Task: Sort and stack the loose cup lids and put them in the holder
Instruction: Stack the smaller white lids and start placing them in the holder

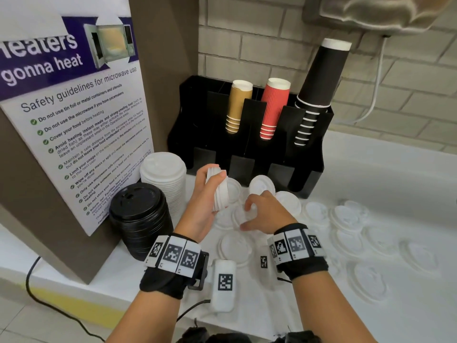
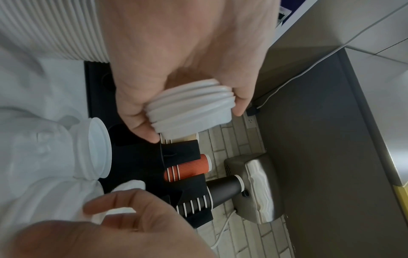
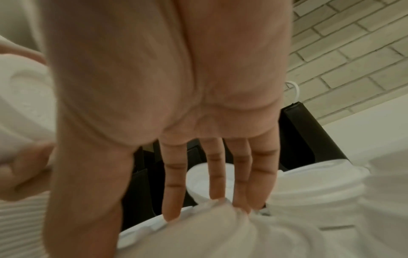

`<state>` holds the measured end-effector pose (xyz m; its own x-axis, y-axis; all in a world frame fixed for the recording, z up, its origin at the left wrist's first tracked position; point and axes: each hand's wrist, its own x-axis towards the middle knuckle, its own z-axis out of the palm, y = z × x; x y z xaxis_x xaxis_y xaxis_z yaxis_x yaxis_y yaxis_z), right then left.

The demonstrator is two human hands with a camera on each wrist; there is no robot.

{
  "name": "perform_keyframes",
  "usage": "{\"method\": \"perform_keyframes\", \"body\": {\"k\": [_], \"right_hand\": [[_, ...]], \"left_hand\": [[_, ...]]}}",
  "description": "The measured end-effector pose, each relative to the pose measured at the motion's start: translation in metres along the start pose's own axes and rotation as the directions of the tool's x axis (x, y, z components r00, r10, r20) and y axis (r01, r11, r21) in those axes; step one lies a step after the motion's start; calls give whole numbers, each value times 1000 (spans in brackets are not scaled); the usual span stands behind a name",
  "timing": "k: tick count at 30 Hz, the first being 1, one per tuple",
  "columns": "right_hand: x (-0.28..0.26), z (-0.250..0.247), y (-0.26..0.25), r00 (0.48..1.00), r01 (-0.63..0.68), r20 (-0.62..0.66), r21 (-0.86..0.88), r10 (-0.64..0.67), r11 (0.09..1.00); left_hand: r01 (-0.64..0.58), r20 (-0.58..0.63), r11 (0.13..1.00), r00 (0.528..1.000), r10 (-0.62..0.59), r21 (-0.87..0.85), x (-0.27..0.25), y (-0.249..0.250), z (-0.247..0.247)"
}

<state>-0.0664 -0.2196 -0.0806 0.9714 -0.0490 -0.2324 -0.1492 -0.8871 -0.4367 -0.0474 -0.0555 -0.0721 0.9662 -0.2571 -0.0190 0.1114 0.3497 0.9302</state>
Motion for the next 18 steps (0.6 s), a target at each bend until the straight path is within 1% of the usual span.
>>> {"method": "perform_keyframes", "body": {"k": [3, 6, 9, 11, 13, 15, 16, 17, 18], "right_hand": [[1, 2, 0, 1000, -1, -1, -16, 1, 1000], [0, -1, 2, 1000, 7, -4, 23, -7, 1000], [-4, -12, 7, 1000, 15, -15, 144, -13, 990], [-7, -22, 8, 999, 40, -37, 295, -31, 955], [-11, -30, 4, 996, 85, -69, 490, -58, 867], [-15, -32, -4, 990, 143, -88, 681, -114, 718], [-17, -32, -8, 985, 168, -97, 746, -145, 645], [-18, -31, -12, 979, 192, -109, 782, -173, 593], [-19, -31, -17, 972, 219, -128, 794, -197, 567]], "left_hand": [[6, 15, 1000, 1000, -6, -1, -1, 0, -1], [8, 20, 1000, 1000, -8, -3, -2, 2, -2], [0, 4, 1000, 1000, 0, -19, -2, 3, -4], [12, 5, 1000, 1000, -12, -7, -2, 4, -5], [28, 30, 999, 999, -29, 26, -3, 3, -4], [32, 65, 998, 997, -35, 58, -4, 1, -2], [28, 78, 997, 996, -34, 70, -5, 1, -1], [26, 87, 997, 996, -32, 78, -6, 0, 1], [24, 93, 997, 995, -31, 79, -7, 0, 2]]}}
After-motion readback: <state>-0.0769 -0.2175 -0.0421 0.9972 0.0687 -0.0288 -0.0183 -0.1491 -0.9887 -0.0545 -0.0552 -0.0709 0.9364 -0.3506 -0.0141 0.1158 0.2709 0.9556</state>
